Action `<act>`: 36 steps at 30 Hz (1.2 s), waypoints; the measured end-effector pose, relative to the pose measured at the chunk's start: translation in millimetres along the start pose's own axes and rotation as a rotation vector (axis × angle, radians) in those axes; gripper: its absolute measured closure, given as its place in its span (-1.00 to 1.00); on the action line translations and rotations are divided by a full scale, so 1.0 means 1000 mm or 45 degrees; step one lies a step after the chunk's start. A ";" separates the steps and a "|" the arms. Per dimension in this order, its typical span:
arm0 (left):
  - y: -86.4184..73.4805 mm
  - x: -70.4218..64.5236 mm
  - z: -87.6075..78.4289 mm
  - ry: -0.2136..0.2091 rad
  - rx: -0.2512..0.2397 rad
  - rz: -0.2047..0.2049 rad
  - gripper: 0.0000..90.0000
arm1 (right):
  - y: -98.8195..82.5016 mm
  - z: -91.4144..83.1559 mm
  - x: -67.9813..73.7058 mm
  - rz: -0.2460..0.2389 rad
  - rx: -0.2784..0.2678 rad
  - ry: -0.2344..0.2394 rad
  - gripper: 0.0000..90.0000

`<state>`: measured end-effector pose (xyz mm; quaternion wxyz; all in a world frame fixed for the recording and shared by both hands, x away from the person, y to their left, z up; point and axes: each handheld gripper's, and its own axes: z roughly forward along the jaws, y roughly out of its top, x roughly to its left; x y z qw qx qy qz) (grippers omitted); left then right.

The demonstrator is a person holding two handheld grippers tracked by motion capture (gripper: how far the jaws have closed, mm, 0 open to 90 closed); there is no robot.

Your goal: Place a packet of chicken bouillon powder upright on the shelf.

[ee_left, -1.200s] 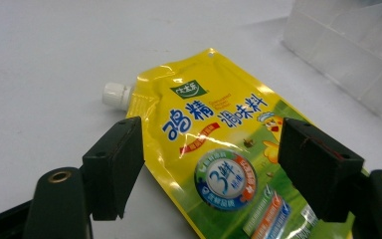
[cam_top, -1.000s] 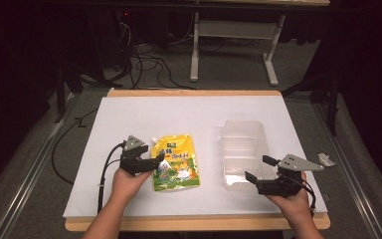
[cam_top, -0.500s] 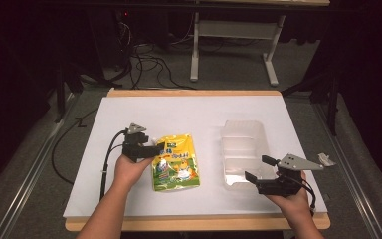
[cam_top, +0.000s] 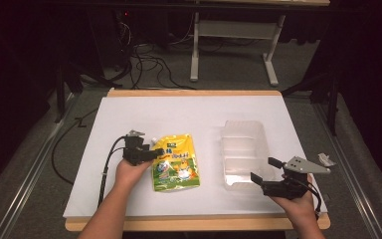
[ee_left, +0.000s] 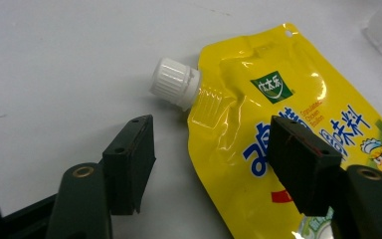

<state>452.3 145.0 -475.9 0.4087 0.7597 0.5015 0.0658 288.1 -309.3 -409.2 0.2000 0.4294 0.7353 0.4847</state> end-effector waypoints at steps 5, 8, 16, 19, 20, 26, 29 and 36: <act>0.000 0.001 0.004 -0.008 -0.031 -0.020 -0.12 | -0.004 -0.013 -0.003 0.025 -0.026 -0.013 -0.75; -0.001 0.001 0.005 -0.028 -0.042 -0.023 -0.04 | -0.007 -0.016 -0.005 0.031 -0.026 -0.005 -0.74; -0.005 0.002 0.005 -0.055 -0.053 -0.047 0.30 | -0.009 -0.017 -0.006 0.039 -0.023 0.014 -0.74; -0.007 0.003 0.003 -0.047 -0.058 -0.061 0.43 | -0.009 -0.017 -0.005 0.044 -0.022 0.016 -0.74; -0.007 0.003 0.003 -0.041 -0.060 -0.064 0.46 | -0.008 -0.017 -0.005 0.046 -0.024 0.018 -0.73; -0.009 0.000 0.002 -0.010 -0.069 -0.027 0.75 | -0.008 -0.015 -0.004 0.037 -0.017 0.022 -0.73; -0.010 -0.001 0.002 -0.008 -0.073 -0.014 0.80 | -0.008 -0.014 -0.003 0.043 -0.012 0.024 -0.72; -0.010 -0.004 0.001 0.004 -0.086 0.026 0.87 | -0.009 -0.013 -0.004 0.042 -0.006 0.018 -0.71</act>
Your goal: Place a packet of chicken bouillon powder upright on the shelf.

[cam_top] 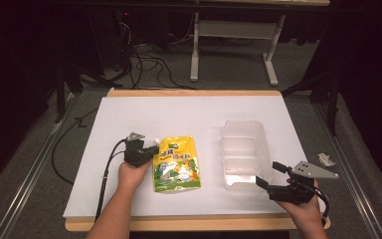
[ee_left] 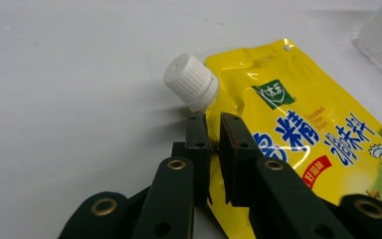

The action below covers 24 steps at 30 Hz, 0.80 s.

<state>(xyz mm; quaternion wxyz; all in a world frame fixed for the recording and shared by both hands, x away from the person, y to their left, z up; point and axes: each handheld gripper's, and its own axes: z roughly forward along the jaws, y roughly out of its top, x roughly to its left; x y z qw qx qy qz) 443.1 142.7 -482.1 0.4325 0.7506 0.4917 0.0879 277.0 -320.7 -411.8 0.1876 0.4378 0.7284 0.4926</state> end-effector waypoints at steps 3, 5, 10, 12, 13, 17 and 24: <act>0.000 -0.003 -0.001 0.009 -0.009 0.019 0.94 | 0.000 0.000 0.000 -0.002 -0.001 0.000 -0.70; 0.000 -0.004 -0.001 0.012 -0.011 0.027 1.00 | 0.000 0.000 0.000 -0.002 0.001 0.000 -0.70; -0.001 -0.018 -0.008 0.100 -0.045 0.121 1.00 | -0.001 -0.001 -0.001 -0.007 -0.005 0.004 -0.70; -0.002 -0.023 -0.013 0.127 -0.074 0.141 1.00 | -0.001 -0.001 -0.001 -0.007 -0.010 0.008 -0.70; -0.002 -0.026 -0.016 0.142 -0.090 0.155 1.00 | 0.000 -0.001 -0.001 -0.007 -0.012 0.010 -0.70; -0.006 -0.035 -0.027 0.183 -0.156 0.218 1.00 | 0.000 0.001 0.001 -0.006 -0.010 0.016 -0.69; -0.011 -0.048 -0.049 0.188 -0.290 0.253 1.00 | 0.002 0.003 0.012 -0.044 -0.004 0.025 -0.70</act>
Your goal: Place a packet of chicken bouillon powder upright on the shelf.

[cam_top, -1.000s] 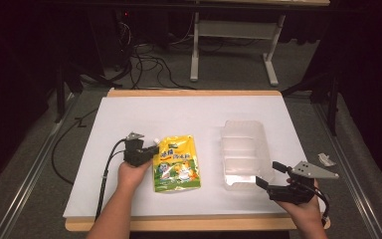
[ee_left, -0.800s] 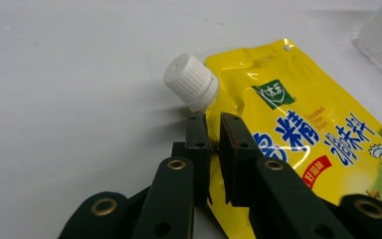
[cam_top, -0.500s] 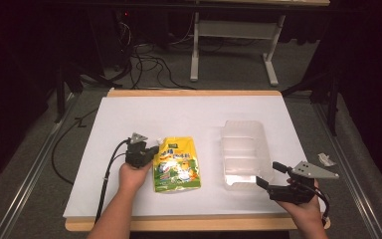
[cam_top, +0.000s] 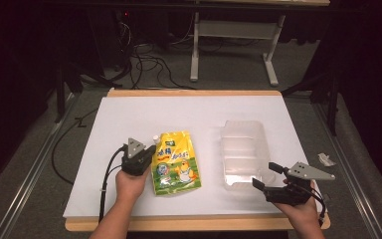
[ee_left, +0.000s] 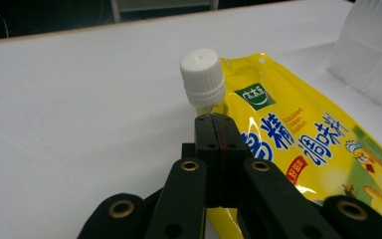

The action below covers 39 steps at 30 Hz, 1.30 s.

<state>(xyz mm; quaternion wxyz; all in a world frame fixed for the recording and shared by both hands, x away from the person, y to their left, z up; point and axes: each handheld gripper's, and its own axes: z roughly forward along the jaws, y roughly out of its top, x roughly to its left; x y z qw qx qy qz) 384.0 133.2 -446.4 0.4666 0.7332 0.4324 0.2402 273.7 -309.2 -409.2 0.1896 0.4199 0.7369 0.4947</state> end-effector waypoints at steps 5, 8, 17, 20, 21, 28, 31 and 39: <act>0.004 -0.009 -0.021 -0.010 -0.089 0.037 1.00 | 0.004 0.001 0.010 -0.026 -0.015 0.020 -0.69; 0.004 -0.016 -0.034 -0.016 -0.148 0.074 1.00 | 0.009 0.005 0.019 -0.036 -0.024 0.041 -0.70; 0.008 -0.031 -0.056 -0.077 -0.284 0.141 1.00 | 0.032 0.030 0.045 -0.081 -0.004 0.092 -0.74; 0.009 -0.036 -0.063 -0.096 -0.313 0.167 1.00 | 0.043 0.044 0.049 -0.078 0.010 0.112 -0.75; 0.009 -0.038 -0.066 -0.102 -0.322 0.172 1.00 | 0.047 0.050 0.050 -0.071 0.012 0.123 -0.76; 0.008 -0.049 -0.081 -0.148 -0.375 0.240 1.00 | 0.077 0.096 0.066 -0.057 0.044 0.198 -0.82; 0.008 -0.053 -0.086 -0.174 -0.398 0.254 1.00 | 0.086 0.117 0.071 -0.058 0.076 0.217 -0.82; 0.008 -0.061 -0.092 -0.212 -0.427 0.307 1.00 | 0.103 0.151 0.073 -0.024 0.138 0.294 -0.77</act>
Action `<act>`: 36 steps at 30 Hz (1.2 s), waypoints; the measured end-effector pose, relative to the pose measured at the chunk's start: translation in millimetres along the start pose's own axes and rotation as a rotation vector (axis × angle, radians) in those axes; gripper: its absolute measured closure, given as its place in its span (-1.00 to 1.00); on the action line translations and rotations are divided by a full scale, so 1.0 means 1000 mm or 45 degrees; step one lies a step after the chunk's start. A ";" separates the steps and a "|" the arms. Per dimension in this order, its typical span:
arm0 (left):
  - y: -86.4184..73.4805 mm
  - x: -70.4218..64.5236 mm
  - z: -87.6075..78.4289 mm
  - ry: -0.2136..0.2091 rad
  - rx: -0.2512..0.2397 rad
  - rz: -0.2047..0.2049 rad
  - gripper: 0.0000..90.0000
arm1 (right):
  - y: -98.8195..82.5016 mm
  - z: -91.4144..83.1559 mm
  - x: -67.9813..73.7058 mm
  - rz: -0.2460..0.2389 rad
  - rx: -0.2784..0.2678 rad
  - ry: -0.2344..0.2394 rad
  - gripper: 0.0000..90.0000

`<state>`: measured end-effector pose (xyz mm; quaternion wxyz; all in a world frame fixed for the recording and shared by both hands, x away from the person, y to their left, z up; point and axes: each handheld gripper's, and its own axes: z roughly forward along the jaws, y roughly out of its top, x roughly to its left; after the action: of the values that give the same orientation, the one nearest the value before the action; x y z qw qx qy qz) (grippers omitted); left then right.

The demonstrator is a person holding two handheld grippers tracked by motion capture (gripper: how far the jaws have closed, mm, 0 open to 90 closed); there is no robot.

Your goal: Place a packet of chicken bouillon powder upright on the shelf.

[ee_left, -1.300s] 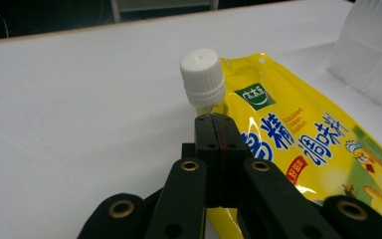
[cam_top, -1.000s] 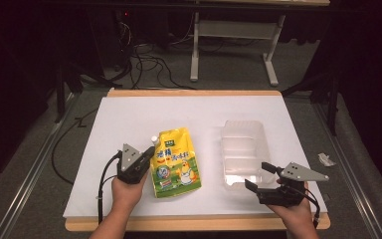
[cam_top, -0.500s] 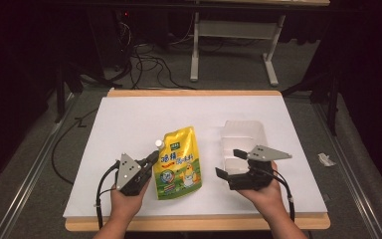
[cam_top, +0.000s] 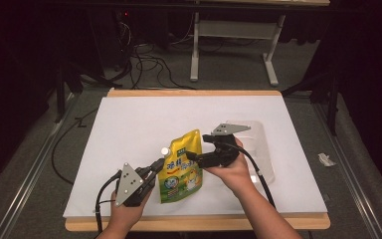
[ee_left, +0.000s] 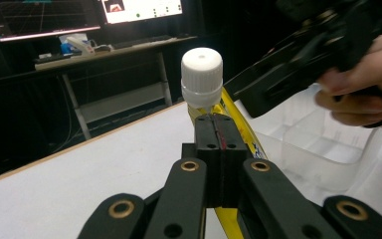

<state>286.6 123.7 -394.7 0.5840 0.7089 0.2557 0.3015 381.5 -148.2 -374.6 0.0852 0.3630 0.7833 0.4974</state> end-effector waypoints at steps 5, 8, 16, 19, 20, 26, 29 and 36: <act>-0.001 0.003 0.001 -0.001 0.001 -0.008 1.00 | -0.003 0.014 -0.009 0.067 0.050 0.108 -0.54; -0.003 0.008 0.003 0.018 0.015 -0.036 1.00 | -0.003 0.012 -0.005 0.044 0.053 0.087 -0.31; -0.003 0.024 0.014 0.092 -0.007 -0.129 1.00 | -0.013 -0.023 -0.004 -0.025 -0.075 -0.001 0.90; -0.004 0.028 0.020 0.108 0.005 -0.138 1.00 | -0.017 -0.033 0.000 -0.069 -0.120 -0.002 1.00; -0.005 0.029 0.022 0.109 0.010 -0.150 1.00 | -0.018 -0.036 0.003 -0.085 -0.132 -0.009 1.00; -0.007 0.035 0.024 0.108 0.022 -0.179 1.00 | -0.027 -0.049 0.027 -0.180 -0.199 0.023 1.00; -0.011 0.035 0.026 0.097 0.045 -0.174 1.00 | -0.037 -0.048 0.033 -0.196 -0.202 0.048 1.00; -0.012 0.033 0.024 0.082 0.048 -0.183 0.96 | -0.050 -0.037 0.039 -0.209 -0.152 0.071 0.58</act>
<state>326.9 133.1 -405.4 0.5821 0.6895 0.3305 0.2766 311.2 -161.6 -389.5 0.1255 0.2779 0.7814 0.5445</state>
